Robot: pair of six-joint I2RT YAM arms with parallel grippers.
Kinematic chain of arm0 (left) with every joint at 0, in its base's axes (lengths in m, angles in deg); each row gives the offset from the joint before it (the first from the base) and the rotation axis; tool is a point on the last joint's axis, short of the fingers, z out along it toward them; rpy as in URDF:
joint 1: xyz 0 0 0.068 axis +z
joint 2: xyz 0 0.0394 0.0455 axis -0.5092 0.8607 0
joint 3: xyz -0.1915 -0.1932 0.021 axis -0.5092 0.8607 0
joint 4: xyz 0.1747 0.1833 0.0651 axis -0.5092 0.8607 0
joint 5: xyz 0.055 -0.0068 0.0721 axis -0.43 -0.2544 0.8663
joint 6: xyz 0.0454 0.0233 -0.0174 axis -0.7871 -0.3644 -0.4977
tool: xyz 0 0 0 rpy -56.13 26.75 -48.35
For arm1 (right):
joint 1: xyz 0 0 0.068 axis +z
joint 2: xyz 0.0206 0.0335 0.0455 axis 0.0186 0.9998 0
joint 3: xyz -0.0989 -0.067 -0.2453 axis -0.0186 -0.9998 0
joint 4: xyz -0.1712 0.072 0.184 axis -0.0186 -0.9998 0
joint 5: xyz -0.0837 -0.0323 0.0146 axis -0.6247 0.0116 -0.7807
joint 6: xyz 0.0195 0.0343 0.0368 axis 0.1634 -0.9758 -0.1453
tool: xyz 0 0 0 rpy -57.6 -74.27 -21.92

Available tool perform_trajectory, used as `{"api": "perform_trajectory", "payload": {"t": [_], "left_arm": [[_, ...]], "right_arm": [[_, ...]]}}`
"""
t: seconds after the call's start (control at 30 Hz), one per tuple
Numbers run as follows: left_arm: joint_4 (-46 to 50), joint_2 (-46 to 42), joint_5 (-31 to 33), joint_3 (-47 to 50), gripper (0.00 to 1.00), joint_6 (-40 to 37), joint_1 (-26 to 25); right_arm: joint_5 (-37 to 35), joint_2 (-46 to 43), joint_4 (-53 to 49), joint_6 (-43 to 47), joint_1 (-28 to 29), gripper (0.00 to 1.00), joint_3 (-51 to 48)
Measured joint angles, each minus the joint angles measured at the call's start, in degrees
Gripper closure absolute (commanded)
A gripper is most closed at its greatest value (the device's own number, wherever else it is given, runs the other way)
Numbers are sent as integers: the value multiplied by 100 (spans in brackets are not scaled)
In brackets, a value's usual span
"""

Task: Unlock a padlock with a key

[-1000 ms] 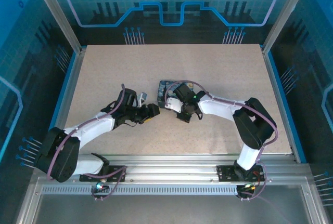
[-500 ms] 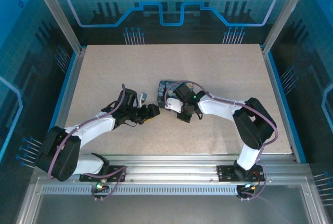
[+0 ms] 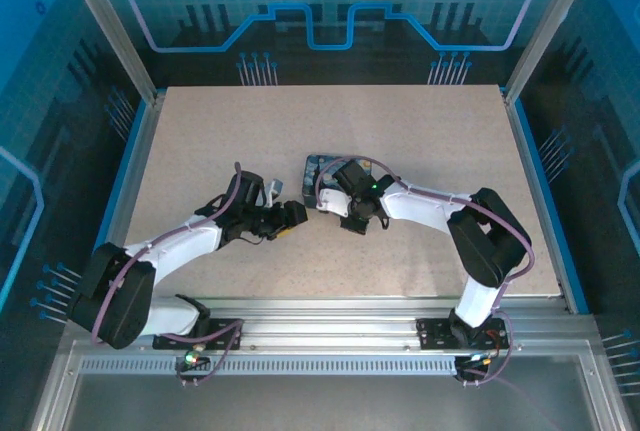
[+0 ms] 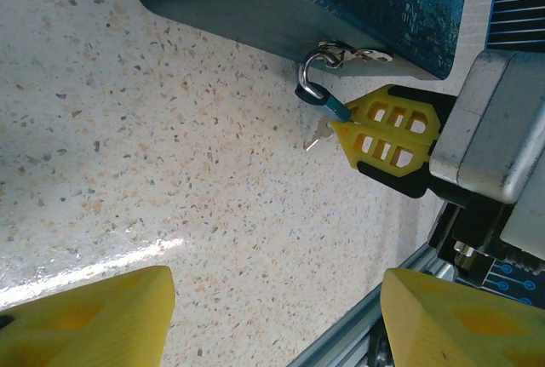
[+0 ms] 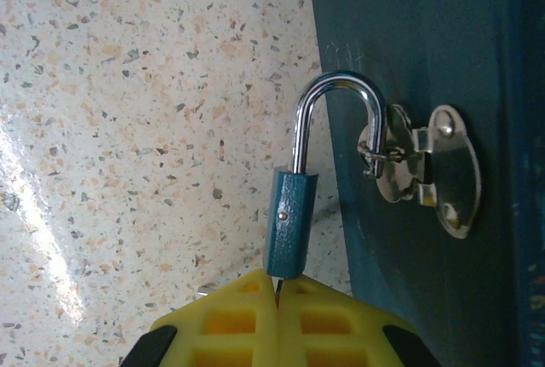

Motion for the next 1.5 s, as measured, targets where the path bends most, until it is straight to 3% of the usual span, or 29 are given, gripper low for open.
{"api": "perform_trajectory", "payload": {"t": [0.93,1.5], "left_arm": [[22,-4,2,0,34,-13,0],[192,-376,76,219,33,-11,20]], "right_arm": [[-103,28,66,361,212,100,151],[223,11,87,326,361,100,173]]}}
